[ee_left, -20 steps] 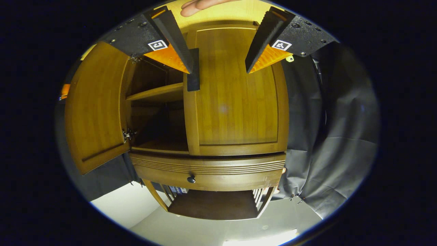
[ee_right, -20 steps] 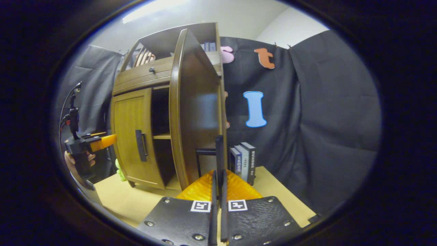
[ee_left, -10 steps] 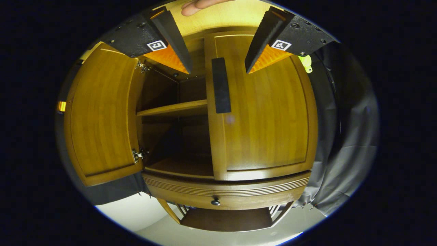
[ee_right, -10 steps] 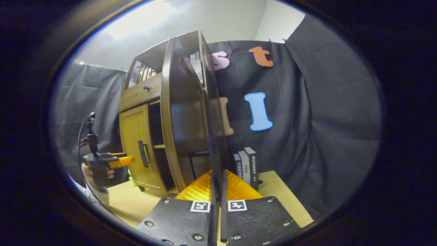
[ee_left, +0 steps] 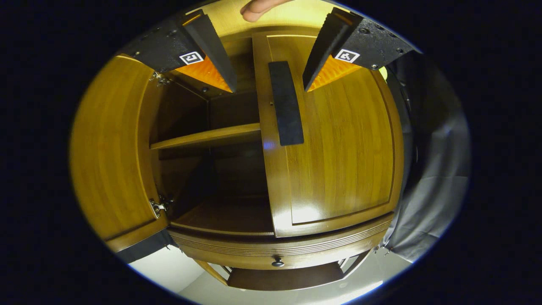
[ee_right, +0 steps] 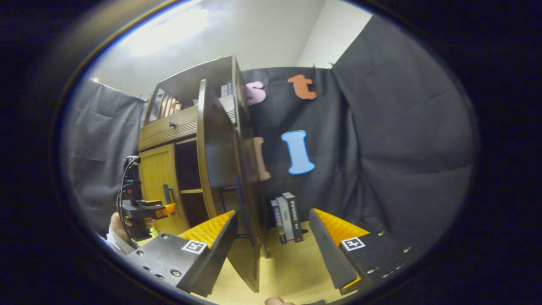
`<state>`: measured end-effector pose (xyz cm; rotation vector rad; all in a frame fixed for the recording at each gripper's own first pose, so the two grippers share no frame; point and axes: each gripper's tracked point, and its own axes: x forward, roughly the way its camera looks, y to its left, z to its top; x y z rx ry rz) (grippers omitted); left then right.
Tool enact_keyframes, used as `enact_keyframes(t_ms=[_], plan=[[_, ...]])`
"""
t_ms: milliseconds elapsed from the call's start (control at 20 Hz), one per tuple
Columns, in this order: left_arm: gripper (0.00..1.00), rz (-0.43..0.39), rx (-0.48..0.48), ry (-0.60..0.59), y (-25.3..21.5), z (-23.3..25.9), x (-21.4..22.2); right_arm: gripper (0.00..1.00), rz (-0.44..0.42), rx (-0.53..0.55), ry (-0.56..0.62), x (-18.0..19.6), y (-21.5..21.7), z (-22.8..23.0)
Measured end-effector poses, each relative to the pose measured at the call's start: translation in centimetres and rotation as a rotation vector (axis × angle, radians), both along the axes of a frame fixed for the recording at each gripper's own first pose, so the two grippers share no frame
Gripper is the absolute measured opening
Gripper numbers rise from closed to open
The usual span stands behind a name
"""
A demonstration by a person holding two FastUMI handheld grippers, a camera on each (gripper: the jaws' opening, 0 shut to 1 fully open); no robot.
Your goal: Open the right door of the double-door shoe cabinet with the right hand, and open the left door with the left hand.
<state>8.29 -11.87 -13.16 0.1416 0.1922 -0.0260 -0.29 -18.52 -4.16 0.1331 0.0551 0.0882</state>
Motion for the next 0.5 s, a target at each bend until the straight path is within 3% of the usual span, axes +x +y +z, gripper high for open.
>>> enact_keyframes(t_ms=[150, 250, 300, 350, 500], plan=[[0.94, -0.014, 0.032, 0.018, -0.8, -0.1, 1.4, 0.99, -0.035, 0.024, -0.025, -2.5, 0.2, 1.4], [0.80, 0.038, 0.057, 0.014, 0.1, 0.0, 1.8, 0.99, -0.054, 0.032, -0.057, -4.1, 0.4, 2.8], [0.76, 0.046, 0.037, -0.006, 0.1, 0.3, 1.8, 0.95, -0.055, 0.034, -0.071, -5.1, 1.0, 3.5], [0.69, 0.057, 0.016, -0.023, 0.3, 0.6, 2.0, 0.99, -0.047, 0.035, -0.081, -6.2, 2.0, 4.0], [0.64, 0.068, -0.039, -0.019, 0.6, 0.8, 2.1, 1.00, 0.011, 0.028, -0.082, -9.0, 5.0, 4.5]])
